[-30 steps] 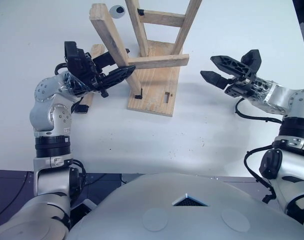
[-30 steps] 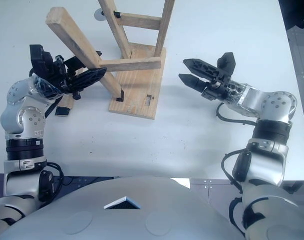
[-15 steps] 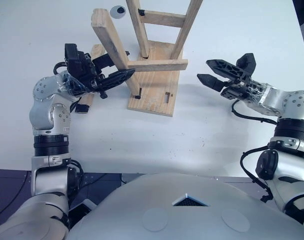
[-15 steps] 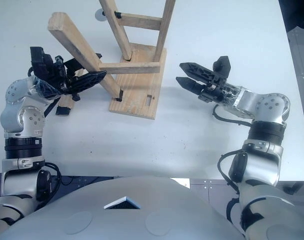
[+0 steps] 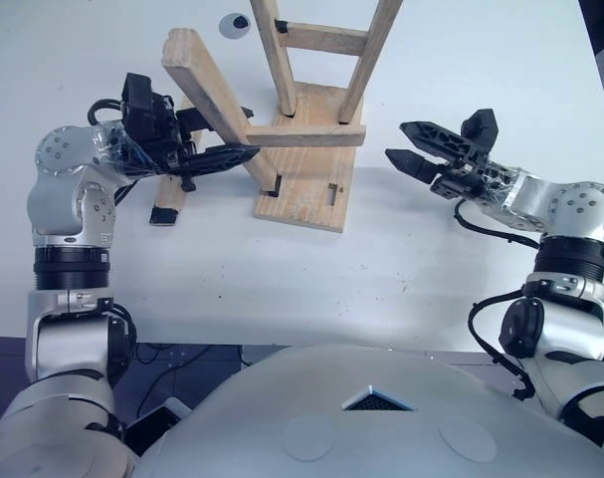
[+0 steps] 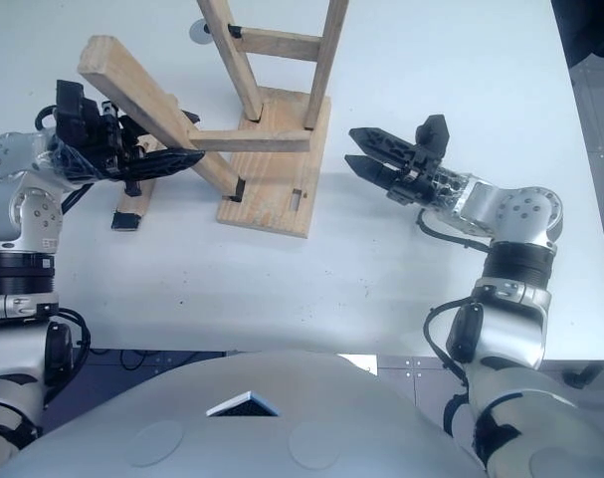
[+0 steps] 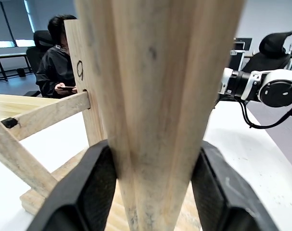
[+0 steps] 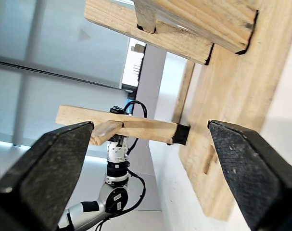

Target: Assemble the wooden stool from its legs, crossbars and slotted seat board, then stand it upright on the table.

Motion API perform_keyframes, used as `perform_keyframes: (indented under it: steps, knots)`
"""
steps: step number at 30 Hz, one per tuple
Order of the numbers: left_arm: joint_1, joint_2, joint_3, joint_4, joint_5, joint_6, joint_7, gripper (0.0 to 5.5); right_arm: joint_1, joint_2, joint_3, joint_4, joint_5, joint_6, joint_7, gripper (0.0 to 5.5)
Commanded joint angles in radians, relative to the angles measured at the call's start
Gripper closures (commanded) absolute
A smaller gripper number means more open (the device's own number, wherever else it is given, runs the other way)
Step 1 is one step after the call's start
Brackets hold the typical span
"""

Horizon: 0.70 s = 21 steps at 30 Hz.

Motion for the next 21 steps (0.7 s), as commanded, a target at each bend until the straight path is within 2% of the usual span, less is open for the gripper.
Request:
perform_keyframes:
  steps: [1,6,13,17,21]
  knots:
    - [0.013,0.034,-0.043,0.022,0.071,0.04,-0.007,3.4,0.0,0.0,-0.022,-0.009,-0.016,-0.011,-0.003,1.13]
    - [-0.02,0.043,-0.059,0.032,0.092,0.038,0.002,3.4,-0.002,0.007,-0.014,-0.01,-0.039,-0.042,0.004,1.13]
    - [-0.07,0.05,-0.073,0.038,0.136,0.019,0.035,3.41,-0.069,-0.044,-0.01,0.103,-0.134,-0.155,0.07,1.13]
    - [-0.05,0.068,-0.088,0.05,0.179,-0.02,0.034,3.41,-0.145,-0.078,-0.078,0.193,-0.158,-0.241,0.09,1.13]
    - [0.014,0.081,-0.1,0.036,0.227,-0.066,0.073,3.41,-0.163,-0.081,-0.14,0.144,-0.126,-0.254,0.08,1.13]
